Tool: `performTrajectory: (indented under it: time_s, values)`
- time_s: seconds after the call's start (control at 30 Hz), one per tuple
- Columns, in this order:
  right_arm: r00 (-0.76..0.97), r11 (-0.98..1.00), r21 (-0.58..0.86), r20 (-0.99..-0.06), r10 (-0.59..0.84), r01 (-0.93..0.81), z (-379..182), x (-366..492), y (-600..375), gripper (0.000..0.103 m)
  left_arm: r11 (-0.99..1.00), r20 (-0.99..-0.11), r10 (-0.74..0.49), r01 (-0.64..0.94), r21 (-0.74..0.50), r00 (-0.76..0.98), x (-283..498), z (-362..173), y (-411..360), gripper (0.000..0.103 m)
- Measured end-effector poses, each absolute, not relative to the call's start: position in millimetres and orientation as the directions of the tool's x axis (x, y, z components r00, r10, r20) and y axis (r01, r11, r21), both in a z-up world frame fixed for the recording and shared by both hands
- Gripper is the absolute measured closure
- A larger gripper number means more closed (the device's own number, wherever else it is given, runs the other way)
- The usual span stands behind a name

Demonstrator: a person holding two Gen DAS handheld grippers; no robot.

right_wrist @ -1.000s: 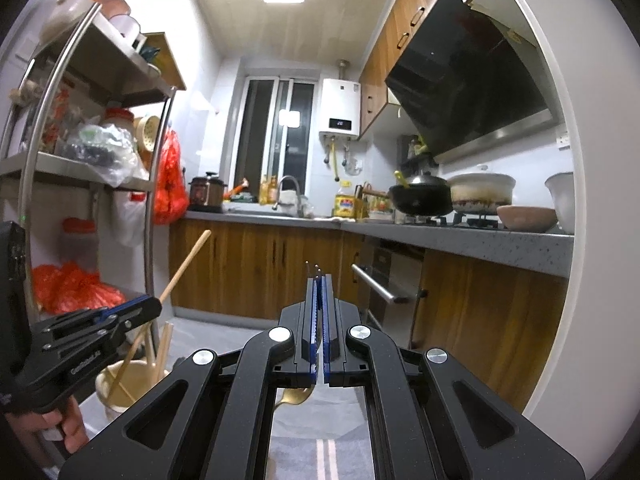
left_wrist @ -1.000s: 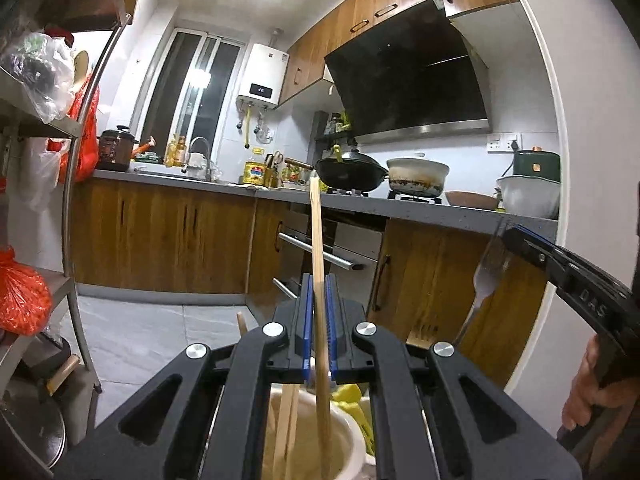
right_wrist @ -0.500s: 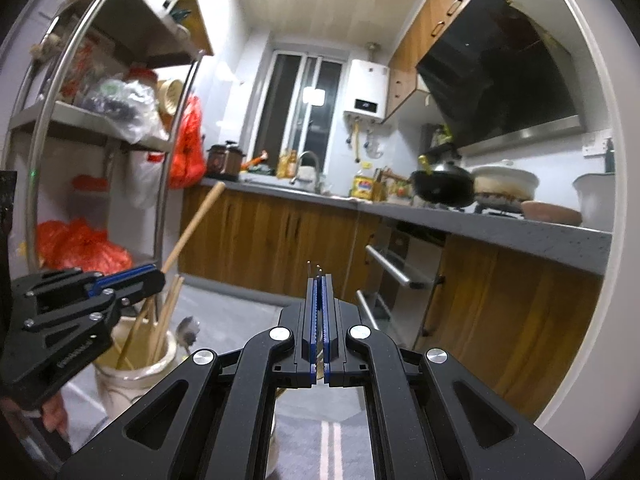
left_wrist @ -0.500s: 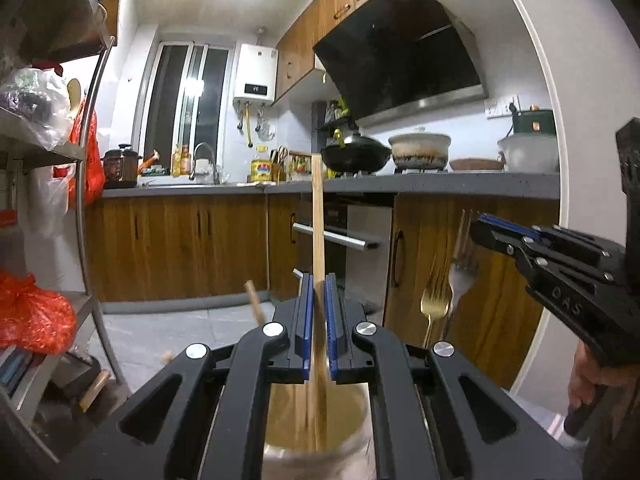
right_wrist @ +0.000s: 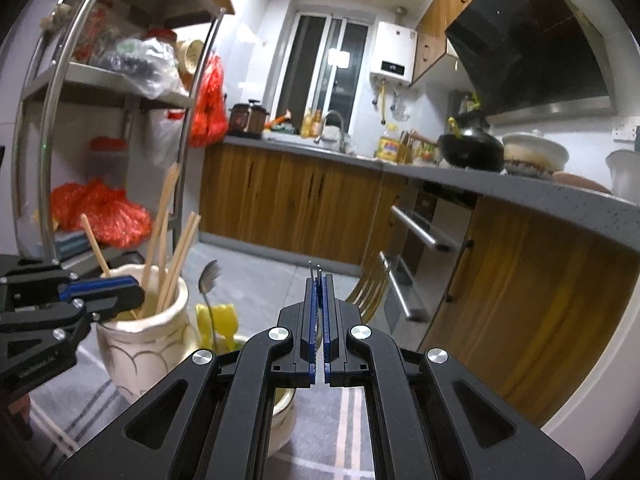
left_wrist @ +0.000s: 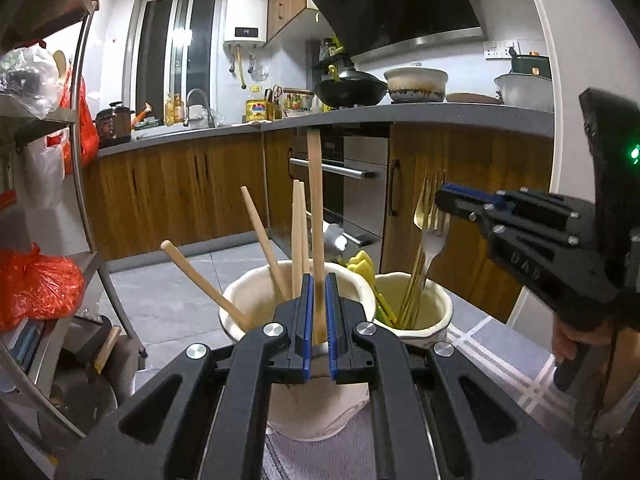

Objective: Organize utensils

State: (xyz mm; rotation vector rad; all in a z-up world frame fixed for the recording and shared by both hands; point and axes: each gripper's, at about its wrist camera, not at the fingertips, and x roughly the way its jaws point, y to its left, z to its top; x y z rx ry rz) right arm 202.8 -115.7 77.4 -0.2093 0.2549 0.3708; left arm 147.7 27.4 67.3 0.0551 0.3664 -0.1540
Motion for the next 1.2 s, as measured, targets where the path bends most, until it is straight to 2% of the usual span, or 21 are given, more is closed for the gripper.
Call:
performTrajectory:
  time_s: [0.1,0.17,0.2,0.4,0.47,0.53,0.63,0.83,1.03,1.1,1.2]
  values:
    - [0.898,0.916,-0.136,-0.293,0.327,-0.378,76.1,204.3,-118.4,0.097,0.986,-0.361,-0.131,0.159,0.048,0.923,147.1,66.5,23.7,0.097]
    - [0.895,0.915,-0.118,-0.292,0.339,-0.385,76.5,203.2,-120.3,0.086,0.986,-0.362,-0.126,0.155,0.053,0.924,146.3,66.5,22.7,0.097]
    - [0.894,0.914,-0.112,-0.281,0.348,-0.391,77.4,200.7,-121.4,0.076,0.987,-0.362,-0.125,0.153,0.048,0.924,146.5,67.7,22.7,0.097]
    - [0.897,0.913,-0.087,-0.246,0.368,-0.398,83.4,182.0,-130.6,0.071,0.991,-0.369,-0.107,0.131,0.039,0.923,134.2,70.6,23.8,0.093]
    - [0.898,0.916,-0.060,-0.233,0.374,-0.397,87.0,176.0,-136.2,0.064,0.992,-0.365,-0.101,0.122,0.032,0.925,123.7,69.7,26.1,0.076]
    - [0.902,0.920,-0.031,-0.212,0.377,-0.391,91.1,167.9,-142.7,0.050,0.993,-0.362,-0.099,0.117,0.027,0.927,112.8,69.7,27.3,0.064]
    - [0.906,0.923,-0.010,-0.195,0.376,-0.385,91.1,155.9,-152.4,0.037,0.993,-0.373,-0.093,0.111,0.028,0.923,96.7,65.6,29.8,0.057]
    - [0.878,0.908,0.001,-0.252,0.406,-0.419,75.4,139.9,-160.2,0.018,0.996,-0.379,-0.073,0.085,0.015,0.923,68.4,54.7,36.5,0.042]
    - [0.859,0.895,-0.056,-0.315,0.404,-0.442,49.8,126.9,-156.6,0.012,0.998,-0.404,-0.041,0.053,0.017,0.914,60.2,38.7,38.8,0.036]
    - [0.858,0.893,-0.064,-0.317,0.405,-0.445,45.5,124.4,-158.2,0.008,0.999,-0.398,-0.023,0.038,0.028,0.917,59.2,38.6,39.0,0.031]
    - [0.859,0.890,-0.062,-0.299,0.415,-0.451,42.2,120.9,-160.4,0.005,1.000,-0.373,-0.015,0.021,0.011,0.928,58.7,43.0,38.6,0.016]
